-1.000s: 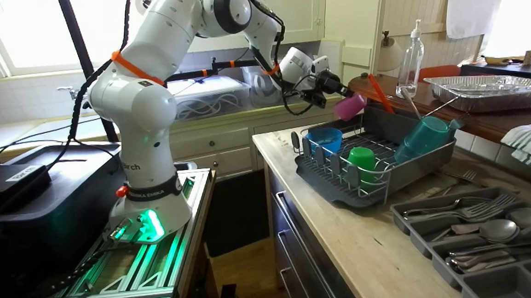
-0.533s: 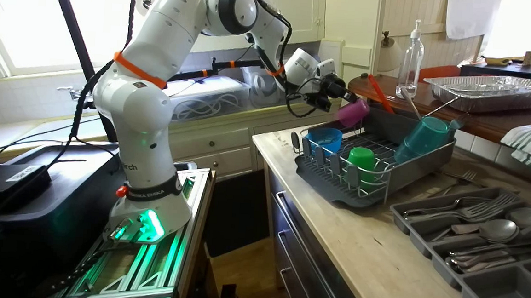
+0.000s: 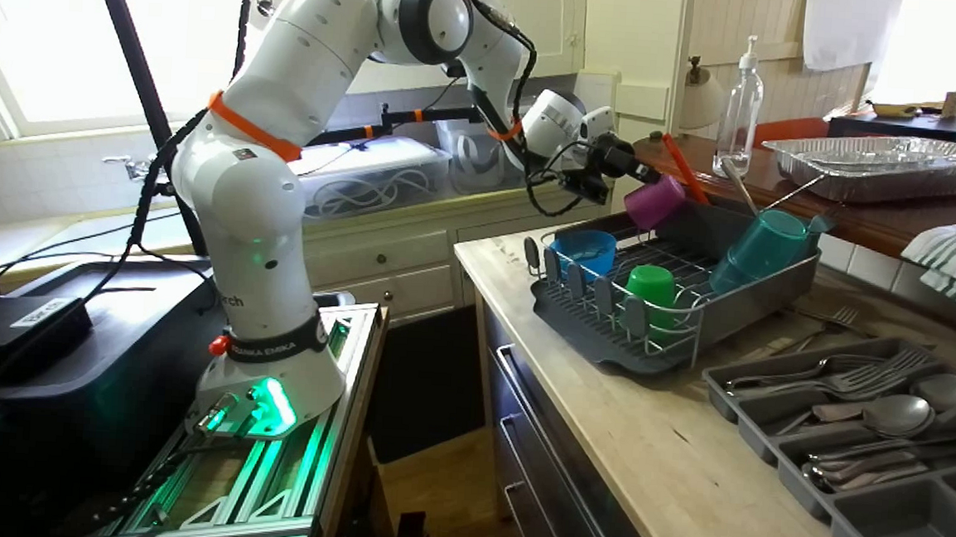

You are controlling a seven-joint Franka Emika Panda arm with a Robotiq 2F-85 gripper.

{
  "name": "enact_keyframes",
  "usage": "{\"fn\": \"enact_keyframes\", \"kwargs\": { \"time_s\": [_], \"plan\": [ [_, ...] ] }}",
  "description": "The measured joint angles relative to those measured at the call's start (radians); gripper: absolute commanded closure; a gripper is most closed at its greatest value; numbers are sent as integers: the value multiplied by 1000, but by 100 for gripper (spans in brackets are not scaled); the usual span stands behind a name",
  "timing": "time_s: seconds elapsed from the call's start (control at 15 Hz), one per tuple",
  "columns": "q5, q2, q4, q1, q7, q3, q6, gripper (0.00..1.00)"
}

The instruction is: Put the pink cup in an upside down position

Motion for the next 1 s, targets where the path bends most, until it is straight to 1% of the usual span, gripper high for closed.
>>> {"fn": "enact_keyframes", "kwargs": {
  "time_s": [0.2, 0.47, 0.73, 1.0],
  "plan": [
    [-21, 12, 0, -8, 0, 29, 0, 62],
    [-22, 30, 0, -14, 3, 61, 0, 62],
    [-22, 49, 0, -24, 4, 77, 0, 62],
    [-22, 51, -10, -45, 9, 80, 0, 62]
  ]
}}
